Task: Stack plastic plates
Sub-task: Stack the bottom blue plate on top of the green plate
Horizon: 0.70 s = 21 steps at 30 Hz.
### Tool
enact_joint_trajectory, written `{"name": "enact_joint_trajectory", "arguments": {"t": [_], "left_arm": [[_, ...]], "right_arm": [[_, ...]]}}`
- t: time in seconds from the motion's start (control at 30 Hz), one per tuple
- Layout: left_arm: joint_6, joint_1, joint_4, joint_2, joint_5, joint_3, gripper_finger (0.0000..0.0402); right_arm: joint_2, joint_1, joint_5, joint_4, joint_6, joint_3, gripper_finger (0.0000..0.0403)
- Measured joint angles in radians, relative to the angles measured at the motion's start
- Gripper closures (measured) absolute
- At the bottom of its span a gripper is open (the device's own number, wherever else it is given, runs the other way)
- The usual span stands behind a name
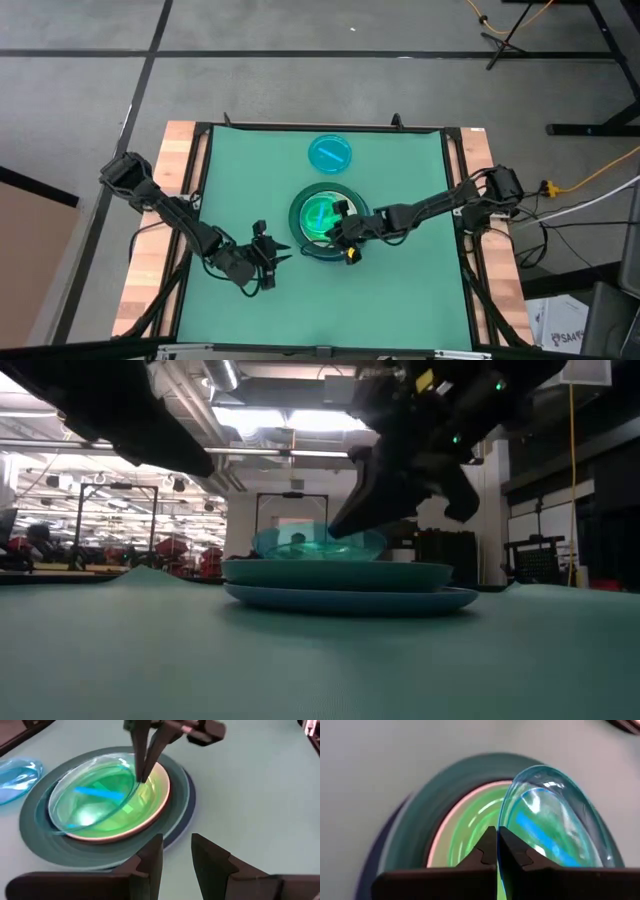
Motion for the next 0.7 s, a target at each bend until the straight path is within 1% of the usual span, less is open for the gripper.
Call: {"name": "enact_joint_trajectory", "arguments": {"t": [0.1, 0.33, 0.43, 0.57, 0.7], "left_arm": [[0.032, 0.005, 0.009, 0.0, 0.026, 0.0, 0.0306], [0.036, 0.004, 0.012, 0.0, 0.032, 0.0, 0.0306], [0.036, 0.004, 0.015, 0.0, 0.051, 0.0, 0.0306], [0.035, 0.001, 0.02, 0.0, 0.078, 0.0, 0.0306], [0.028, -0.001, 0.021, 0.0, 0.084, 0.001, 0.0306]], "right_arm": [[0.019, -0.006, 0.0, -0.003, 0.0, 0.0, 0.0403], [0.02, -0.005, 0.001, -0.012, 0.006, 0.0, 0.0403], [0.02, -0.004, -0.001, -0.025, 0.021, 0.0, 0.0399], [0.02, -0.004, -0.051, -0.054, 0.105, 0.0, 0.0383], [0.02, -0.003, -0.051, -0.054, 0.154, 0.0, 0.035]]}}
